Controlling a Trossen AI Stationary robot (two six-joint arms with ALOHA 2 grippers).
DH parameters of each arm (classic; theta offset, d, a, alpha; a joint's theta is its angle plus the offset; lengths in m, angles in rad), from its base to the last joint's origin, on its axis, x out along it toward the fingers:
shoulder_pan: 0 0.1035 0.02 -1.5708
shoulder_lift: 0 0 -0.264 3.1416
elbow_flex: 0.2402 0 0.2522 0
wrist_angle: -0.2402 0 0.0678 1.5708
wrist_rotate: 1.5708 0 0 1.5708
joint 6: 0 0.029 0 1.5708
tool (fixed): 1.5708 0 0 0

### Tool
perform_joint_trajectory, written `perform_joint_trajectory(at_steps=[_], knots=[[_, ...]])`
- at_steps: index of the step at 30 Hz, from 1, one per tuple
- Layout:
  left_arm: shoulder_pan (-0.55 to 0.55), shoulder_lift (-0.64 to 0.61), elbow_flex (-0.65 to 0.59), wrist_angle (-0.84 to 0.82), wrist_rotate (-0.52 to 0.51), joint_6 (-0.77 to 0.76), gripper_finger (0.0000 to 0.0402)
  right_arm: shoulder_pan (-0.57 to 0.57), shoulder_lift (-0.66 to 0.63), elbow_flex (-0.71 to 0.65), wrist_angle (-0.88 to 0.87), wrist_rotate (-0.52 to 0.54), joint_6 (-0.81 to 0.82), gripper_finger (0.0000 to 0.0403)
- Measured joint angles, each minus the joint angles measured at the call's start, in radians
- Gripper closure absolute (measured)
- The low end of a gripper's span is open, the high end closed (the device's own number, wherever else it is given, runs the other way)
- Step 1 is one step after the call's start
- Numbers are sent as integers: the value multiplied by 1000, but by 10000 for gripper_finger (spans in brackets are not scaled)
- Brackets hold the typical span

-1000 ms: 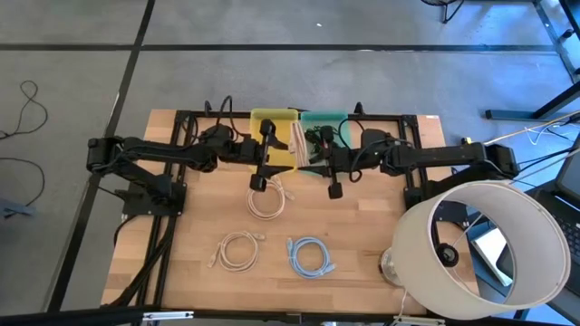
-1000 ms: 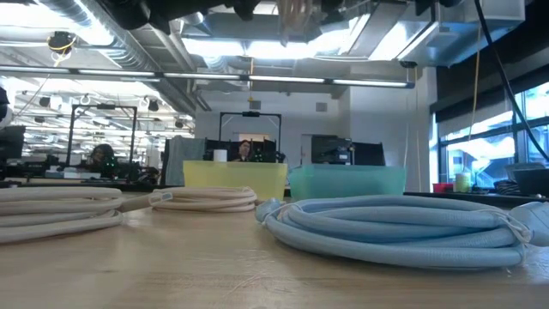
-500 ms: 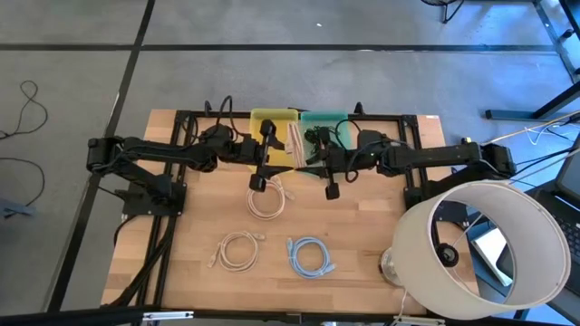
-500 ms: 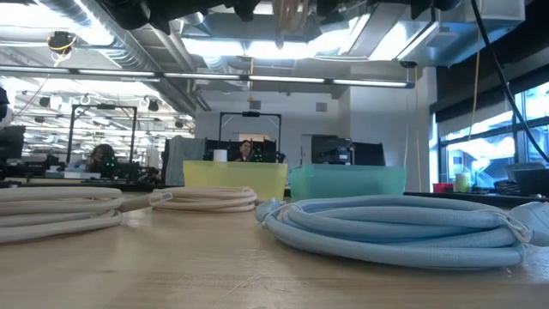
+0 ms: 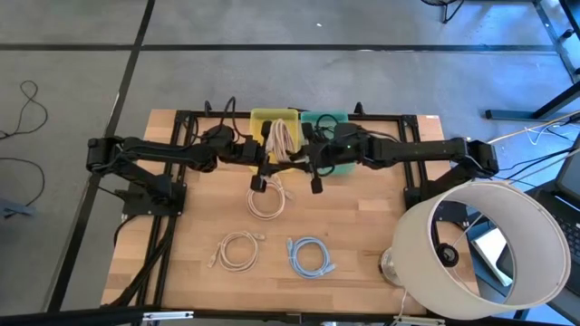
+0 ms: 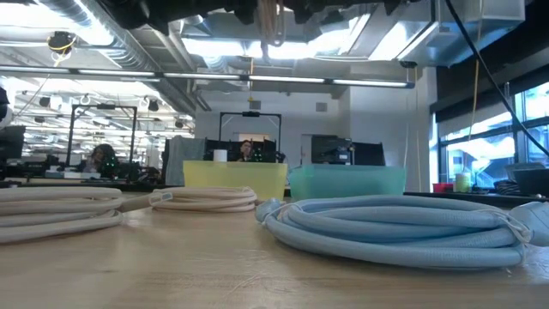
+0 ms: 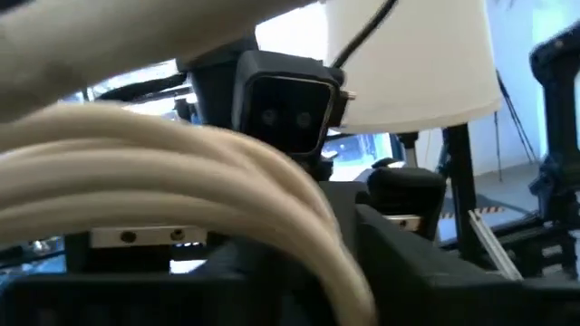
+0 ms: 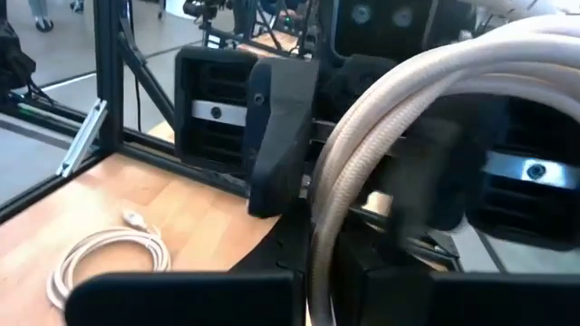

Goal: Pick & Place USB Port
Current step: Put the light brown HDMI cable into the yellow bin

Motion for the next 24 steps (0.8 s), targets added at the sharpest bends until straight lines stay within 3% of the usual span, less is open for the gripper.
perform_joint_trajectory(at_steps=[3, 10, 12, 18, 21, 24], knots=[[2, -2, 0, -17, 27, 6, 370, -1, -2, 0, -18, 4, -15, 386], [9, 0, 0, -23, 39, 6, 374, -1, -2, 0, -35, 11, -48, 385], [10, 0, 0, -26, 45, 12, 374, -1, -2, 0, -36, 31, -81, 370], [10, 0, 0, -43, 49, 13, 380, 17, -6, 0, -73, 108, -148, 236], [9, -1, 0, -77, 39, 14, 383, 24, -39, 12, -173, 250, -154, 168], [15, -19, 0, -121, 32, 19, 384, 39, -87, 59, -382, 443, -140, 118]])
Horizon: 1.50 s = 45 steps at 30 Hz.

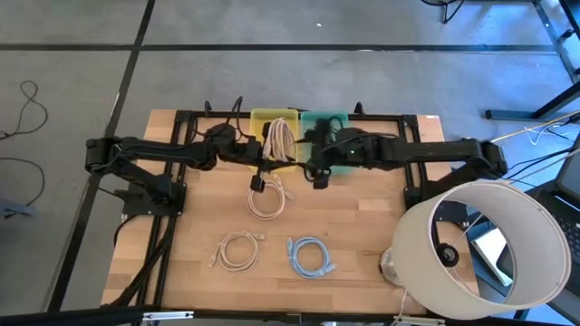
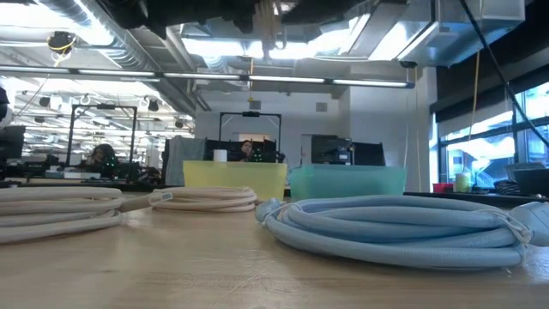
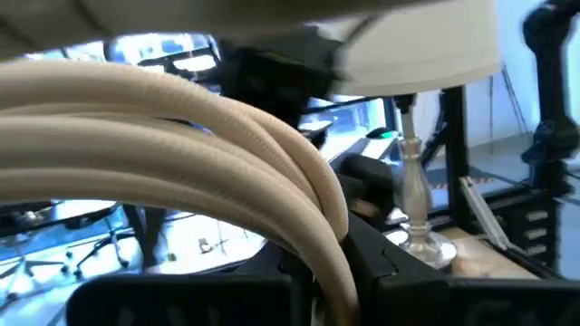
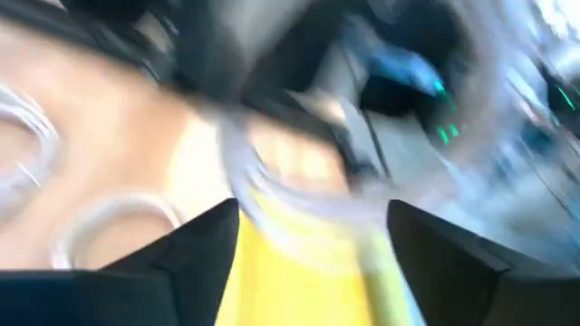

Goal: Pick & Place USB Port
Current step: Put the light brown HDMI cable into the yellow bin

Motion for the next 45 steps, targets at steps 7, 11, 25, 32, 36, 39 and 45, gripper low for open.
perform_joint_trajectory(at_steps=[7, 11, 25, 32, 36, 39, 45], knots=[[41, -60, 0, -228, -40, 25, 385, 26, -98, 134, -612, 245, 258, 83], [103, -60, -1, -419, -157, 32, 385, 25, -140, 145, -867, 247, 431, 82], [315, 247, 197, -745, -172, 46, 385, 30, -146, 143, -996, 243, 626, 82], [363, 490, 384, -947, -198, 107, 385, 30, -146, 143, -997, 243, 648, 82], [383, 593, 456, -982, -178, 108, 385, 30, -146, 142, -997, 243, 648, 82], [396, 670, 515, -1054, -168, 103, 385, 30, -146, 142, -997, 243, 652, 82], [410, 760, 598, -1125, -160, 105, 388, 30, -146, 142, -998, 243, 652, 82]])
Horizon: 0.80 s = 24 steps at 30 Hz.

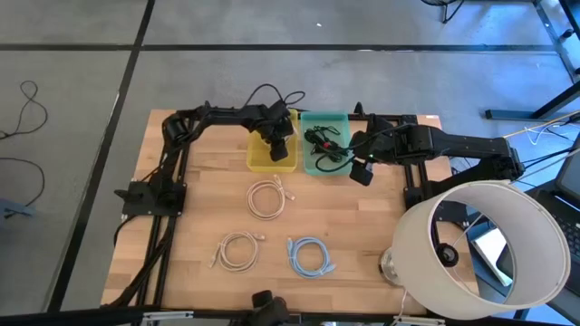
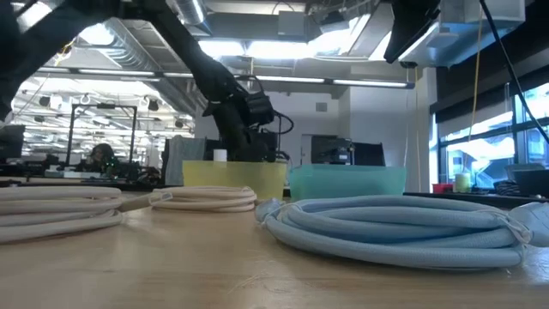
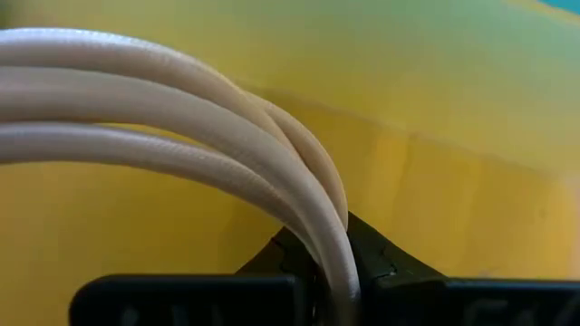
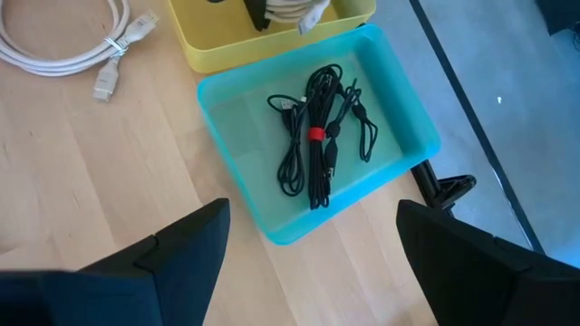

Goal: Pick & Place USB Port
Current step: Put the light brown HDMI cable into the yellow bin

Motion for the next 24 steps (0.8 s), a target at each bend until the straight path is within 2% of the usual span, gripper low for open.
perform_joint_trajectory(at_steps=[8, 19, 24], knots=[[6, 6, 29, -12, -12, -53, 378, 1, 1, 0, -4, -9, 19, 81], [5, 5, 29, -42, -3, -66, 321, 3, 1, 0, -9, -11, 19, 82], [4, -43, 75, -147, -15, -47, 279, 3, 1, 0, -9, -11, 19, 82]])
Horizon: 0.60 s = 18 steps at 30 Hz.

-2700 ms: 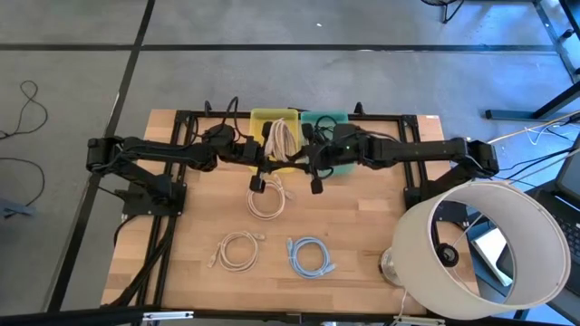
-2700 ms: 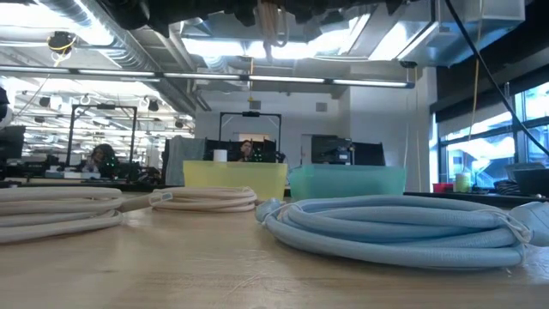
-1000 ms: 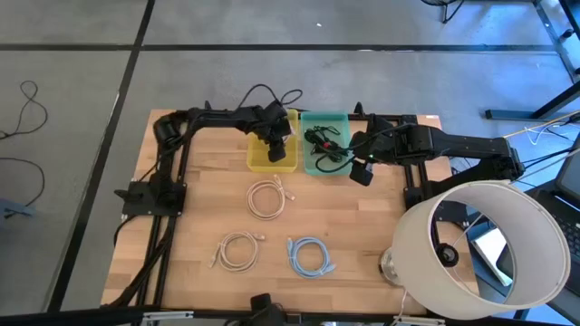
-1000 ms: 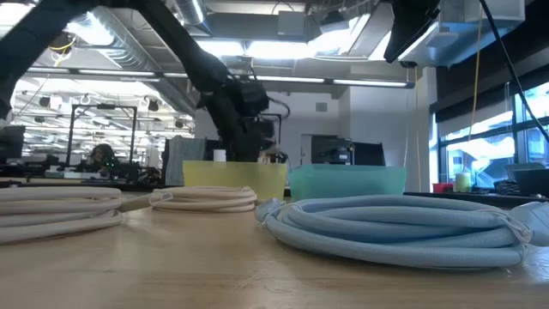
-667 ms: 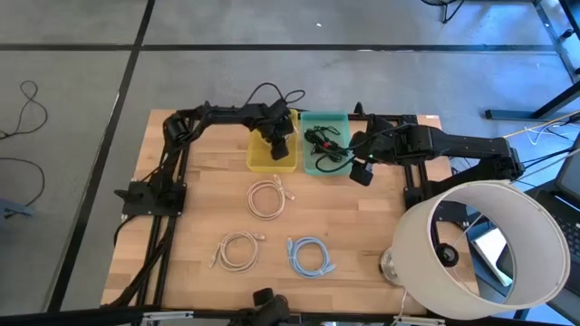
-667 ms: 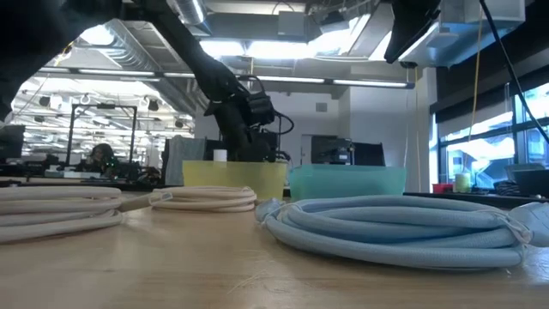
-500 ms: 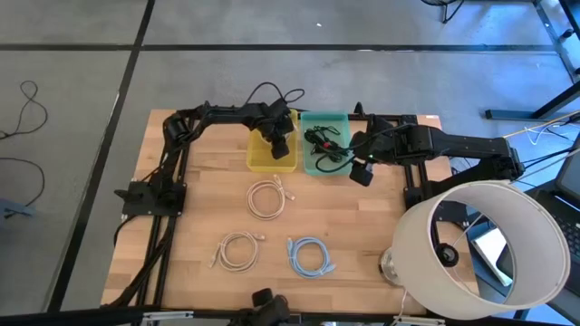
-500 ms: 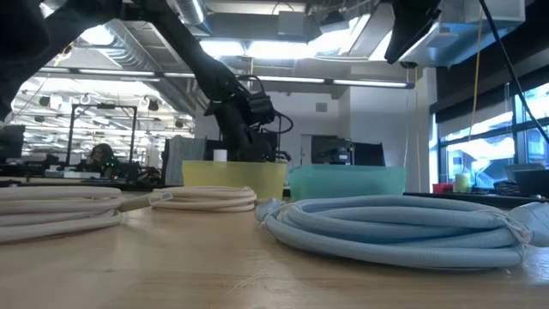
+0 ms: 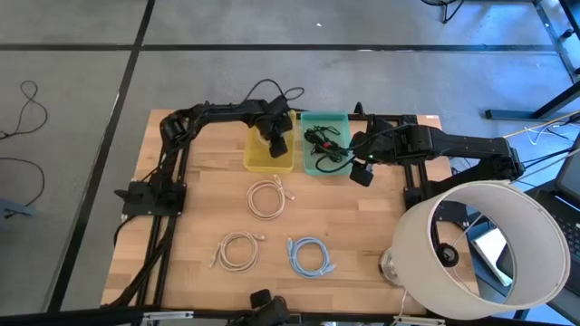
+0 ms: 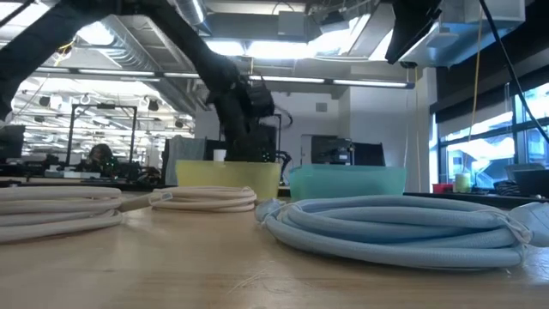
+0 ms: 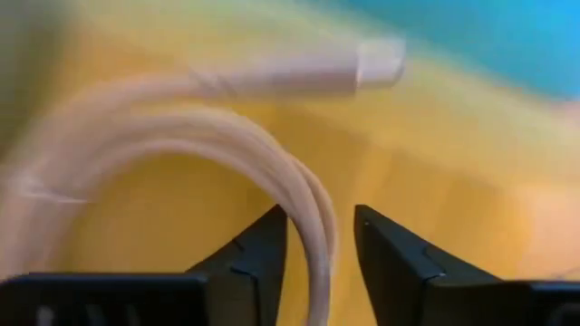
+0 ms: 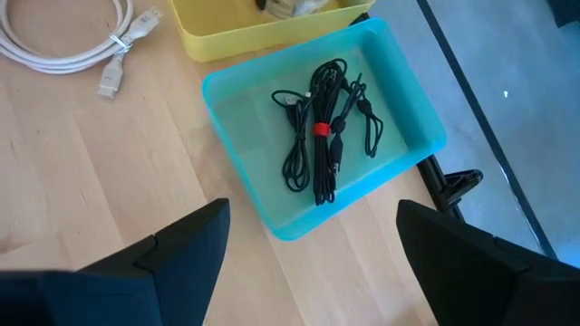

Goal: Pick & Place USB Port
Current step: Put the light brown HDMI cable into the yellow bin

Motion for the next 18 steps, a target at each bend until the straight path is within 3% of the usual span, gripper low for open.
perform_joint_trajectory(at_steps=[8, 18], knots=[[-15, -205, 17, 18, 29, -8, 222, 1, 0, 0, -1, 0, 8, 82], [-113, -536, 18, -171, 42, -77, 213, 11, 0, 0, -58, 0, 35, 82]])
